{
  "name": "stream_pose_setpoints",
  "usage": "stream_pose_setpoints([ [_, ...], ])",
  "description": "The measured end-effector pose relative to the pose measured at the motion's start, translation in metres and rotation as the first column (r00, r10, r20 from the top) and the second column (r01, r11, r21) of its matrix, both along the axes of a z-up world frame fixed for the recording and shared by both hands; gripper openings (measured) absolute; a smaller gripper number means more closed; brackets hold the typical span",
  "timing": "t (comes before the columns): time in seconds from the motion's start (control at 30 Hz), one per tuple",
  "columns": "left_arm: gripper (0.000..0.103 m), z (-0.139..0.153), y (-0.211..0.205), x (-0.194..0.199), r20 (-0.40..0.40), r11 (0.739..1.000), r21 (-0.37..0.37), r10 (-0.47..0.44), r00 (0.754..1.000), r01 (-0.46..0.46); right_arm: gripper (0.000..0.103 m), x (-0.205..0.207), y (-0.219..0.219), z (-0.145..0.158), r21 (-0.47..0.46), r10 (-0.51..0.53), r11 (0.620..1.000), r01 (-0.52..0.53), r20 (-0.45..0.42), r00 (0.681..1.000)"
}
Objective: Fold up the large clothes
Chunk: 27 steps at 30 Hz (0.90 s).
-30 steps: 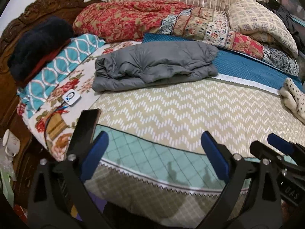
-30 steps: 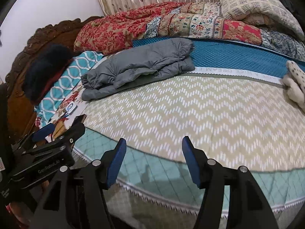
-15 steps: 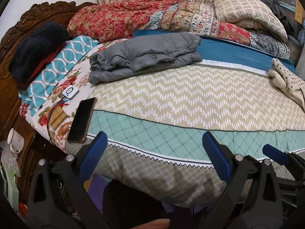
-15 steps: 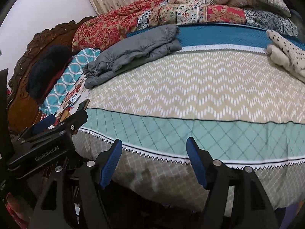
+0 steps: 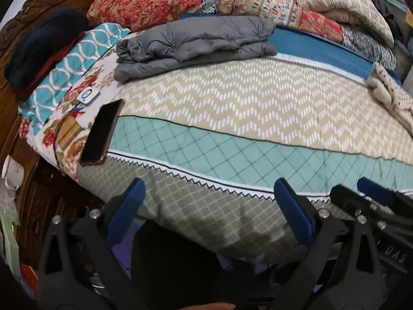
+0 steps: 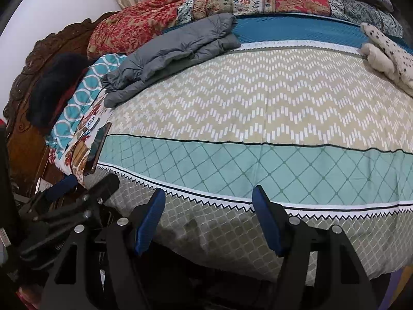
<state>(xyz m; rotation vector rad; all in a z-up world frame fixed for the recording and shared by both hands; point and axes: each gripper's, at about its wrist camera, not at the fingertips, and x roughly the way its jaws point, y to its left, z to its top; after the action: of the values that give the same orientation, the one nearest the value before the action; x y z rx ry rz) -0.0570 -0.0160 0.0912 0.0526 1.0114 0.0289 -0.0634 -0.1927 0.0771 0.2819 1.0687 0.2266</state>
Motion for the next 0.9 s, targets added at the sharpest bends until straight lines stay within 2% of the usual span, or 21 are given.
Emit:
stream_pose_setpoints([
  [0.23,0.096,-0.012,-0.007,0.007,-0.043,0.999,-0.022,-0.049,0.998,0.048,0.028,0.003,-0.01,-0.004,-0.019,-0.051,0.999,0.051,-0.01,0.999],
  [0.4,0.096,-0.013,-0.021,0.011,-0.04,0.996,-0.001,-0.086,0.996,0.086,0.028,0.005,-0.023,-0.006,-0.02,-0.099,0.995,0.099,-0.016,0.995],
  [0.9,0.096,-0.013,-0.029,0.013,-0.053,0.996,0.015,-0.088,0.995,0.089,0.028,0.005,-0.029,-0.006,-0.016,-0.112,0.994,0.112,-0.014,0.994],
])
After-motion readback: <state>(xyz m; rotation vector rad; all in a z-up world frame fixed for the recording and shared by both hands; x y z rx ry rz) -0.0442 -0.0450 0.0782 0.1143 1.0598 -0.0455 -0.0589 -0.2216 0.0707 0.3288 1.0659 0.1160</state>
